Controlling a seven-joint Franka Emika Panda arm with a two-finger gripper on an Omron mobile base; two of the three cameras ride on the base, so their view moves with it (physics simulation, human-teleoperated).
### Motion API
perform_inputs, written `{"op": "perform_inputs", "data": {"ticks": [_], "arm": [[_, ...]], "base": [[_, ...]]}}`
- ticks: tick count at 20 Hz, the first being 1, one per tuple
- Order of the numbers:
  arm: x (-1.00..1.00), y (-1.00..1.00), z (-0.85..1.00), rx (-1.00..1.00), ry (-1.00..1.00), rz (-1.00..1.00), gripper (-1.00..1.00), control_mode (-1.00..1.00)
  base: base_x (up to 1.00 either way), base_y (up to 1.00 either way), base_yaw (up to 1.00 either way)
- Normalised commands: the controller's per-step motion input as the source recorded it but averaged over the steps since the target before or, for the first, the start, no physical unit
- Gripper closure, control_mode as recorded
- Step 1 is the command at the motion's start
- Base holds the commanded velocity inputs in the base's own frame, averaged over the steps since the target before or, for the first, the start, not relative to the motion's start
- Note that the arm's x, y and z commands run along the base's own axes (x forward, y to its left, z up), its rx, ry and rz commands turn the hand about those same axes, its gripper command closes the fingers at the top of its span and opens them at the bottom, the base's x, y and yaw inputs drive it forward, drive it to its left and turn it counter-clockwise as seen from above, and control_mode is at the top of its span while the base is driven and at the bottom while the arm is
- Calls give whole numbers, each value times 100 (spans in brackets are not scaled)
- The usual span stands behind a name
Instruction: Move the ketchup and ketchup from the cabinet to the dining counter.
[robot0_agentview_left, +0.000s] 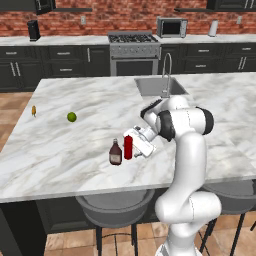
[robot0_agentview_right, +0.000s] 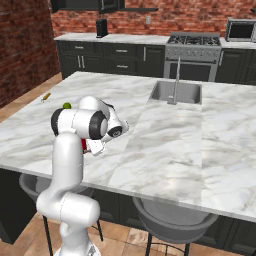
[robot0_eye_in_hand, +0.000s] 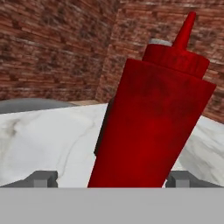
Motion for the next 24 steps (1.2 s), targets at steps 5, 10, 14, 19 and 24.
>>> {"op": "perform_inputs", "data": {"ticks": [5, 10, 14, 19, 24], "arm": [[9, -10, 0, 0, -6, 0, -100, -100], [24, -19, -5, 0, 0, 0, -100, -100], [12, -21, -7, 1, 0, 0, -100, -100], [-5, -15, 0, 0, 0, -8, -100, -100], [-26, -3, 13, 0, 0, -21, -100, -100]], "base": [[0, 0, 0], [0, 0, 0], [0, 0, 0], [0, 0, 0], [0, 0, 0]]}}
